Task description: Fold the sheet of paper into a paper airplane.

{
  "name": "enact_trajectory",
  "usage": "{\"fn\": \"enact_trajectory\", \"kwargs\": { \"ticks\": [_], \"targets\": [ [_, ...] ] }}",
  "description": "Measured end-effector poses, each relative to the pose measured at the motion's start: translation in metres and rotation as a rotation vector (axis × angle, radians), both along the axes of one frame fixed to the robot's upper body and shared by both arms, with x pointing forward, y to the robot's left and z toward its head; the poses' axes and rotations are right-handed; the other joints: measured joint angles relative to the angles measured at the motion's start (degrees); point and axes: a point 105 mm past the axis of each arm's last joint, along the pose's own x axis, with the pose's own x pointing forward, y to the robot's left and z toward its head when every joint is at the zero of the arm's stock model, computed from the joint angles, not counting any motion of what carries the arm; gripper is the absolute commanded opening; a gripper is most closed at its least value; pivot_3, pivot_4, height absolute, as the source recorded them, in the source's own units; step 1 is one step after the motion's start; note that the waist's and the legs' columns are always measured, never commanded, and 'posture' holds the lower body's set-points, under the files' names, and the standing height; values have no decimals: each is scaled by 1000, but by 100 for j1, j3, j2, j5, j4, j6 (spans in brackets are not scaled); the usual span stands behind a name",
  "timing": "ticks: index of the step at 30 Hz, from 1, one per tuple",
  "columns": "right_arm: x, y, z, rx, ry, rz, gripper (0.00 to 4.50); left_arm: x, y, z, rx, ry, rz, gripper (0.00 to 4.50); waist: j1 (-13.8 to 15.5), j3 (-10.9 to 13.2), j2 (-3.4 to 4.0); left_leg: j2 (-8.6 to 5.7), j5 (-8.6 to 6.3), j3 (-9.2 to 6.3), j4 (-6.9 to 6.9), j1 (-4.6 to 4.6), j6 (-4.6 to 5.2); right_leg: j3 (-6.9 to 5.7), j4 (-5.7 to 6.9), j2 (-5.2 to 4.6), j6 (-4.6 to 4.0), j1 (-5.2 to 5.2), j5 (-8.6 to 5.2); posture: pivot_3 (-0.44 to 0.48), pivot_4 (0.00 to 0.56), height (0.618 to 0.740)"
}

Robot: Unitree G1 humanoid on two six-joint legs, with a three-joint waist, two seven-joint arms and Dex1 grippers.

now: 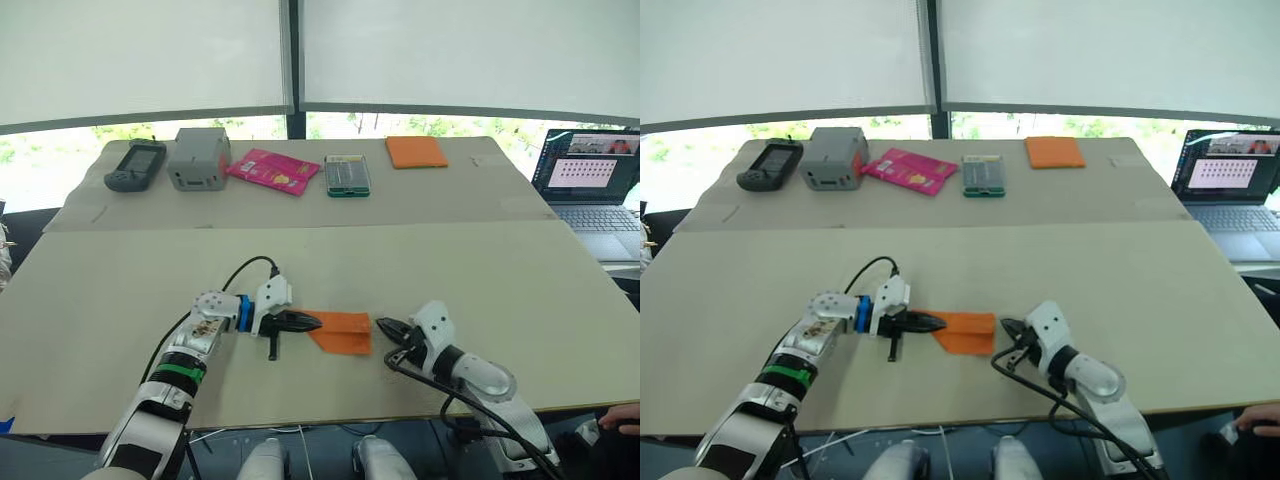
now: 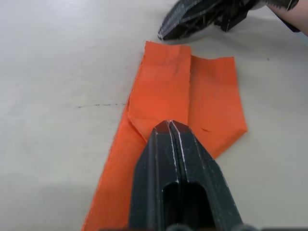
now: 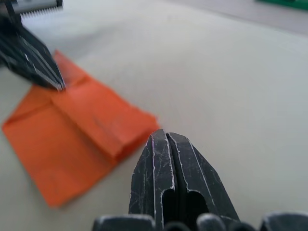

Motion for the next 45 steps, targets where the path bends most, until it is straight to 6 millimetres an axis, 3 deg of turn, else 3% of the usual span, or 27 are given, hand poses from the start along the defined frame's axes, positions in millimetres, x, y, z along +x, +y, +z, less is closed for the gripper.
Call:
{"fn": "enact_trajectory", "kwargs": {
  "ticks": [4, 10, 15, 19, 26, 33, 38, 43, 45],
  "targets": [
    [-4, 29, 13, -23, -55, 141, 35, 0, -1, 0, -3, 0, 0, 0, -6, 0, 0, 2, 0, 0, 0, 1, 0, -2, -1, 3, 0, 2, 0, 0, 150, 740],
    [1, 45, -19, -92, 61, 212, 35, -1, 0, 0, -2, -3, 3, 0, -1, 0, 0, 1, 0, 2, 1, 2, 0, 0, -1, 2, -3, 2, 1, 0, 150, 740],
    [8, 49, -22, -132, 71, 229, 35, -1, 3, -1, 0, -4, 12, 0, -16, -2, 0, 12, 0, 3, 0, 13, 0, -3, 0, 9, -5, 9, 2, 0, 150, 740],
    [2, 41, -29, -130, 91, 198, 35, -2, 2, -1, 2, -4, 8, 0, -5, -5, 3, 11, 0, 3, -2, 11, 0, -2, -2, 9, -7, 9, 0, 0, 150, 740],
    [-4, -15, -36, -76, 103, 27, 35, -4, 9, -5, 19, 6, 22, 0, 128, -20, 6, 1, -2, -14, -1, 53, -1, -5, -93, -19, -18, 107, -16, 0, 150, 740],
    [-11, -43, -23, -46, 108, 24, 35, -4, 8, -4, 18, -10, 8, 0, 118, -18, 10, -23, 0, 20, -2, 24, 14, -6, -96, -79, 17, 90, -9, 0, 150, 740],
    [-18, -21, 0, -65, 51, 168, 35, -2, 11, -3, 14, -8, 21, 0, 79, -14, 15, -14, 0, 27, -7, 22, 15, -16, -85, -59, 45, 83, 7, 0, 150, 740],
    [-6, -15, 11, -4, 118, 169, 35, -5, 17, 3, -22, 25, 53, 0, 31, -2, 10, -9, 1, 27, -6, 5, 16, -13, -85, -65, 19, 65, -5, 0, 150, 740],
    [-2, -14, 14, 37, 193, 178, 636, -5, 28, 15, -52, 57, 107, 257, 4, 2, 7, -7, 1, 18, -5, -33, 16, -6, -74, -65, 39, 18, 18, 0, 150, 740]
  ]
}}
